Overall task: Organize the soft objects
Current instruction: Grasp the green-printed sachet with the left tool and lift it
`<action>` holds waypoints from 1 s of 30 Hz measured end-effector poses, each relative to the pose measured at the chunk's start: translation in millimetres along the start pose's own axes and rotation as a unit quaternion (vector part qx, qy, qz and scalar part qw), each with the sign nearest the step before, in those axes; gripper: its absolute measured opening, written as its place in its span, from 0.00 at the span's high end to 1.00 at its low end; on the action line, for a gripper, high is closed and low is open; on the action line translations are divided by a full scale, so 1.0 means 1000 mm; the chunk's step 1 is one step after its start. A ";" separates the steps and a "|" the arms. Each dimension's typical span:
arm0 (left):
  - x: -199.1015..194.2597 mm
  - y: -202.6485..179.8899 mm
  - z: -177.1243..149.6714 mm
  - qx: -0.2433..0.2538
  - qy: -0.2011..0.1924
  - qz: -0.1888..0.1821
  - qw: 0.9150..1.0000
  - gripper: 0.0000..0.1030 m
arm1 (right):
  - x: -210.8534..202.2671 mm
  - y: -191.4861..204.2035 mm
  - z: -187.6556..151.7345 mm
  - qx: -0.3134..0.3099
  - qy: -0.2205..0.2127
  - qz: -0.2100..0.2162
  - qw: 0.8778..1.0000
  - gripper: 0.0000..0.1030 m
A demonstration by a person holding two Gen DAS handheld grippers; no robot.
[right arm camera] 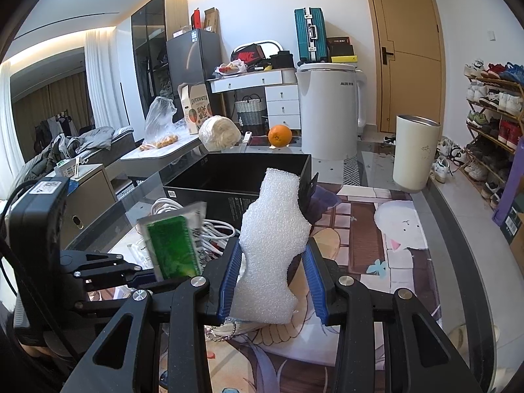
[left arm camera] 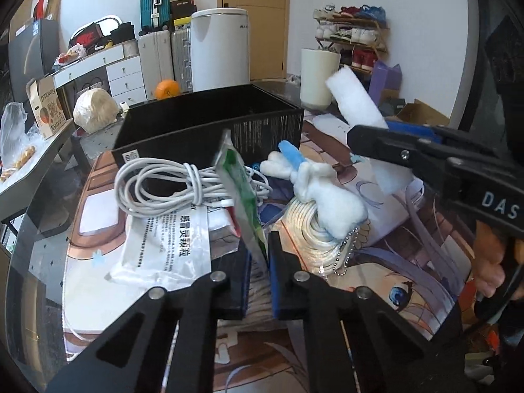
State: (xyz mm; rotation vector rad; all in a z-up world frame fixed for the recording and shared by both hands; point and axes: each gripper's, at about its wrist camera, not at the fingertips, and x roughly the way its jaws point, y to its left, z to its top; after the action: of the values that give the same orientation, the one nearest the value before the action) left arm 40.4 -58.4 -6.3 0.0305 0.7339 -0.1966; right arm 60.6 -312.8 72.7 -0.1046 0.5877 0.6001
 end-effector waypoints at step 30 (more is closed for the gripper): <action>-0.025 0.018 0.022 -0.036 -0.066 -0.028 0.997 0.96 | -0.005 0.006 0.003 -0.007 -0.007 0.004 1.000 0.63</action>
State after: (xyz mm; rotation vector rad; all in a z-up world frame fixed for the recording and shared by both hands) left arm 40.4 -38.3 26.0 -0.0712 0.6100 -0.2241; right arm 55.6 -309.6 78.0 -0.1114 0.5705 0.6127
